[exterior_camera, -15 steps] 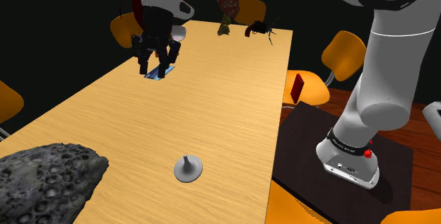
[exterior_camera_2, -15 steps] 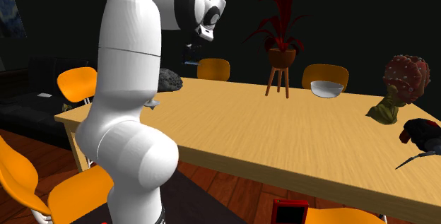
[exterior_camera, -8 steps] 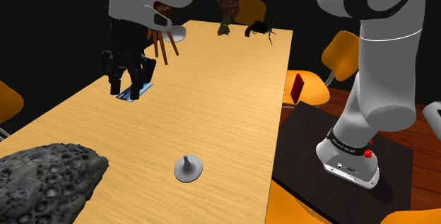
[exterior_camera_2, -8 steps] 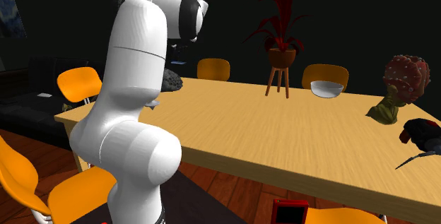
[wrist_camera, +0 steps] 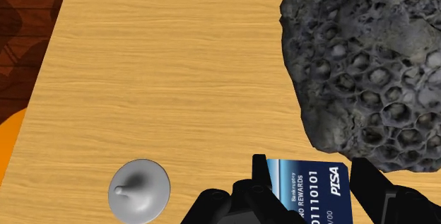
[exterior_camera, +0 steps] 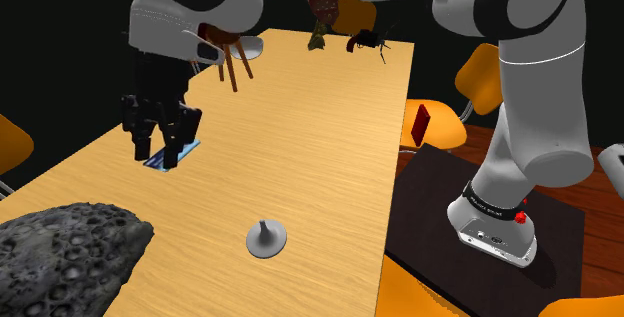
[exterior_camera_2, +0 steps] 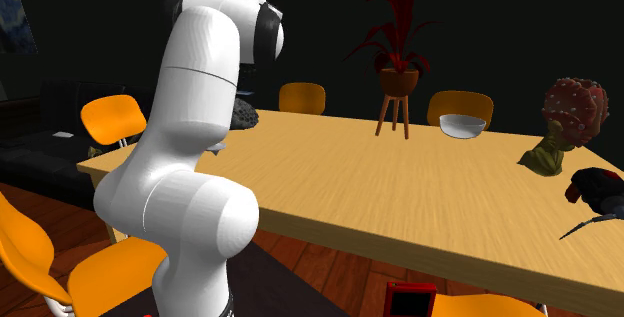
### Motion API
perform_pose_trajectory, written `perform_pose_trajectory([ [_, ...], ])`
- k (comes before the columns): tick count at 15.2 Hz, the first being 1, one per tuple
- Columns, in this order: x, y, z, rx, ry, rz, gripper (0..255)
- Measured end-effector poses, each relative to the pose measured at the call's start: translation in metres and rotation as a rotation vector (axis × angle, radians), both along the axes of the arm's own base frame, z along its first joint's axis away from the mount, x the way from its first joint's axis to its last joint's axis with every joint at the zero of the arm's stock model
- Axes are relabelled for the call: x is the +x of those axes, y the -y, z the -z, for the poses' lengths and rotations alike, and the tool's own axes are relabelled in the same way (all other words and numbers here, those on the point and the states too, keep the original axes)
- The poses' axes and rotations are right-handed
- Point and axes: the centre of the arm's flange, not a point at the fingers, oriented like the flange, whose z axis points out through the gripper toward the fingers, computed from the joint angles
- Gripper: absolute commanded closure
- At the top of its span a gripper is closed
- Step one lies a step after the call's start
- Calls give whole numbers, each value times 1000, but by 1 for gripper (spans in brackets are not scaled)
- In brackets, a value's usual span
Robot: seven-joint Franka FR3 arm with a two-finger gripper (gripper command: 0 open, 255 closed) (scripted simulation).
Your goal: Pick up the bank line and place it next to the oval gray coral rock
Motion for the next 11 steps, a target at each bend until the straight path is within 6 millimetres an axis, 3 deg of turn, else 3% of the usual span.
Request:
perform_pose_trajectory([
  [11, -1, -1, 57, 0, 0, 0, 255],
])
